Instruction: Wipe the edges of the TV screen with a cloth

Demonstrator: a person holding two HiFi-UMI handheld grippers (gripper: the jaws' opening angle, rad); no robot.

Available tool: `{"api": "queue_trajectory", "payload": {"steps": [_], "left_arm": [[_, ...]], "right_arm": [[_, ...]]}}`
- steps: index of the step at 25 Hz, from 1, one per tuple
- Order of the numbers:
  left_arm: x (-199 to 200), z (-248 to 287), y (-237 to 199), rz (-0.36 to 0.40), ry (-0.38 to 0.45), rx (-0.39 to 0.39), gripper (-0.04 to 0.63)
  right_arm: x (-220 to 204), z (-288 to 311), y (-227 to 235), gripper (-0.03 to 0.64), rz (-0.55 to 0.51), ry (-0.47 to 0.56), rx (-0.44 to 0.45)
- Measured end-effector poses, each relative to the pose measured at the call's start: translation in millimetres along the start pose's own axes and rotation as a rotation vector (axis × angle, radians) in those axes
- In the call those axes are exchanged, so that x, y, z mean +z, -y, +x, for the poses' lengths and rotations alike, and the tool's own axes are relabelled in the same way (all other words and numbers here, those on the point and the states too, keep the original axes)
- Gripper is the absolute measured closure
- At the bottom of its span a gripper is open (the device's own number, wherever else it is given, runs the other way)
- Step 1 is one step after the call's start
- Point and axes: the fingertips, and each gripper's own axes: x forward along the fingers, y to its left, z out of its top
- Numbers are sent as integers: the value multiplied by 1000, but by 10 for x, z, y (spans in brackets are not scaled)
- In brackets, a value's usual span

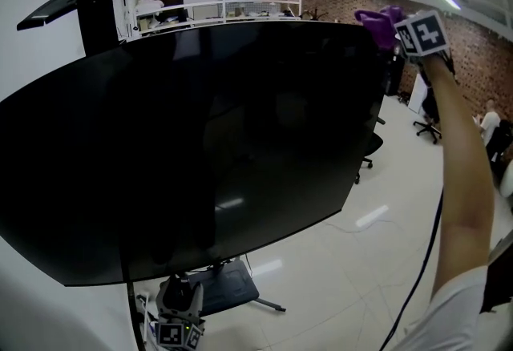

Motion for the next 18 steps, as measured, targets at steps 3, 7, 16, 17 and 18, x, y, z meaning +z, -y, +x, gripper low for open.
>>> {"api": "queue_trajectory", "payload": {"steps": [3, 7, 16, 17, 18], "left_arm": [[-44, 22, -11, 21, 3, 15, 328], [-72, 79, 138, 14, -4, 4, 328], [-130, 108, 402, 41, -38, -60, 328], [-139, 110, 411, 44, -42, -64, 328], [-144, 114, 423, 48, -47, -68, 328]], "right_arm": [[-190, 77, 103, 565, 101, -17, -3], [-540, 123, 159, 566, 294, -32, 10], [-1495, 308, -770, 569, 532, 140, 297], [-1640, 319, -896, 568, 534, 140, 319], [-1784, 333, -1023, 568, 541, 136, 340]]}}
